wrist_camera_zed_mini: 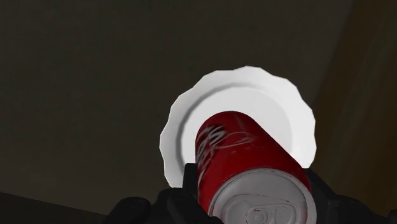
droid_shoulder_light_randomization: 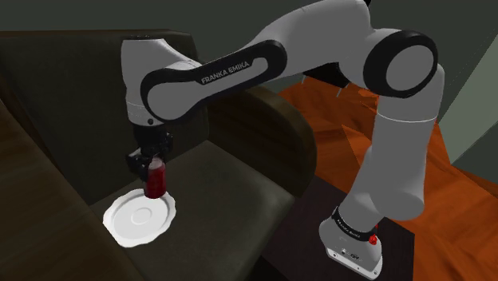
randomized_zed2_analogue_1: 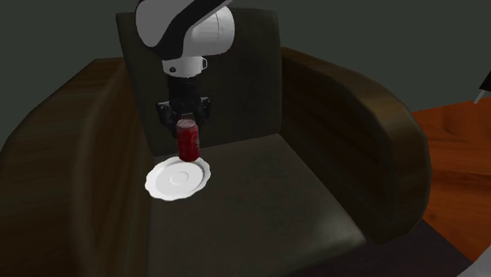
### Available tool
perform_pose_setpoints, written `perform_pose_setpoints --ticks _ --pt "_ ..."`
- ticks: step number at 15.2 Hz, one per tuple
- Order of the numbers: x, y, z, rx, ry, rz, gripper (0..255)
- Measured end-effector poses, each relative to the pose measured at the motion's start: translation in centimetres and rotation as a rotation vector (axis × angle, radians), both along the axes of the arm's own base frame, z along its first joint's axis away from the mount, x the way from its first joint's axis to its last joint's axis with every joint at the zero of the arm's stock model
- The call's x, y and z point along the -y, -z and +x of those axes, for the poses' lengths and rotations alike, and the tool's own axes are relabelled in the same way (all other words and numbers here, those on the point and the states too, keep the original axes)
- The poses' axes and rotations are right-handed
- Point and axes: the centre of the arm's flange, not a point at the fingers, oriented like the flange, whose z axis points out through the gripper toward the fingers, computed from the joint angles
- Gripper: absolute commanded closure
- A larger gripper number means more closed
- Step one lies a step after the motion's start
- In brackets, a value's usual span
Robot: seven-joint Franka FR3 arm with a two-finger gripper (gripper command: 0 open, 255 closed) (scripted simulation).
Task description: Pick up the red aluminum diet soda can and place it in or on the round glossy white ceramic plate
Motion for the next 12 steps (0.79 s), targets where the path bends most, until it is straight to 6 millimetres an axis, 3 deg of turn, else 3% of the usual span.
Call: perform_pose_setpoints --ticks 5,12 --pt "-6.3 -0.8 1.7 -0.001 -0.001 0.0 255" --pt "-7.0 2.4 1.9 -0.001 0.001 -0.001 255"
